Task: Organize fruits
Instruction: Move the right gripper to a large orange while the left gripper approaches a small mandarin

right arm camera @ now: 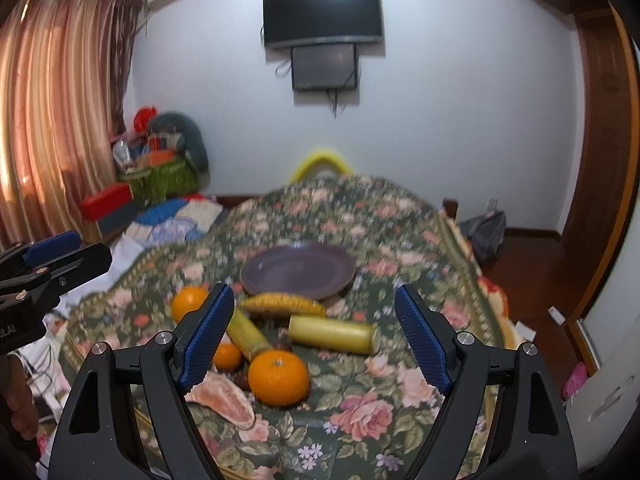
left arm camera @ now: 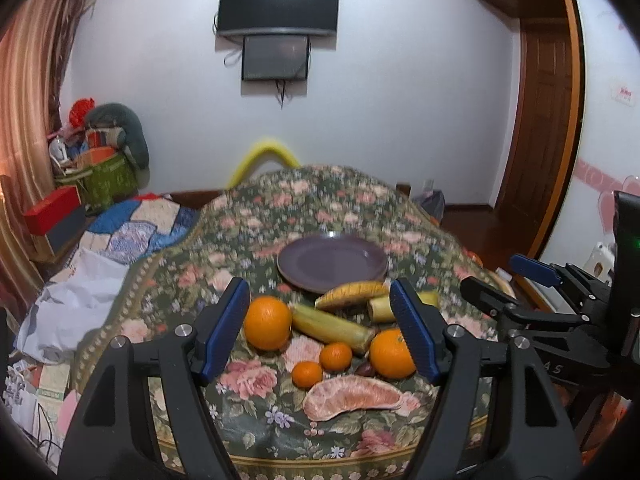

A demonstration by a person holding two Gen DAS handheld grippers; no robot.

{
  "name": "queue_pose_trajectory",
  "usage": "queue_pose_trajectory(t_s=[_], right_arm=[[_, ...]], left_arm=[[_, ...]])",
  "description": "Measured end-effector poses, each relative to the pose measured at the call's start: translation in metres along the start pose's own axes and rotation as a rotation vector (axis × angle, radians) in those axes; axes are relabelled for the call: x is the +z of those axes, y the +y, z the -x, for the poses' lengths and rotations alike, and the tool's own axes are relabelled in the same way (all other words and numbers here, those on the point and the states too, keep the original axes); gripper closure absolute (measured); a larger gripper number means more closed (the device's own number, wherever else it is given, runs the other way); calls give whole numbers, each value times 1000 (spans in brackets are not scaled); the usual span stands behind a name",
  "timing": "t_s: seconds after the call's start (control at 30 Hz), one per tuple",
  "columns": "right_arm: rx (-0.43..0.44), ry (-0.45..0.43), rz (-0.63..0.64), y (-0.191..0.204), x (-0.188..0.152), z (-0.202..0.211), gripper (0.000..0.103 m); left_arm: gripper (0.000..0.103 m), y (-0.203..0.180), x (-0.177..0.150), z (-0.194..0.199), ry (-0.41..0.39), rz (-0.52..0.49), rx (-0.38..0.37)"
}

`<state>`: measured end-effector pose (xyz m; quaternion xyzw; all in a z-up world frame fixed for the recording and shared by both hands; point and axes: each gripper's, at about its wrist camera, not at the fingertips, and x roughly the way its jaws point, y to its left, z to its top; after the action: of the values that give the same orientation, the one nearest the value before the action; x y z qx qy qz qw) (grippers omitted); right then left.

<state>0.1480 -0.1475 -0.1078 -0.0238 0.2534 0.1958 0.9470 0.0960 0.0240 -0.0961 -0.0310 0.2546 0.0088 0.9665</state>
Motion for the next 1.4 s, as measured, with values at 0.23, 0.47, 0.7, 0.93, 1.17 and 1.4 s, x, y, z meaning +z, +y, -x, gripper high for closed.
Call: queue_pose_trajectory(t_s=[0.23, 0.47, 0.7, 0.93, 1.17, 1.4], right_arm=[[40, 123, 14, 4, -20, -38, 22], [82, 234, 10, 7, -42, -73, 22], [103, 303, 16, 11, -58, -97, 23], [175, 341, 13, 14, -62, -107, 40], [153, 326, 4, 8, -60, -101, 42], [106, 275, -38, -14, -49, -89, 42]], left_arm=[[30, 10, -21, -37, 106, 18, 3], [30, 19, -38, -65, 179, 39, 9], [30, 20, -51, -84, 234, 49, -1], [30, 16, -58, -100, 276, 44, -22], [40, 12, -58, -112, 307, 38, -55], [52, 0, -60, -133, 353, 0, -88]])
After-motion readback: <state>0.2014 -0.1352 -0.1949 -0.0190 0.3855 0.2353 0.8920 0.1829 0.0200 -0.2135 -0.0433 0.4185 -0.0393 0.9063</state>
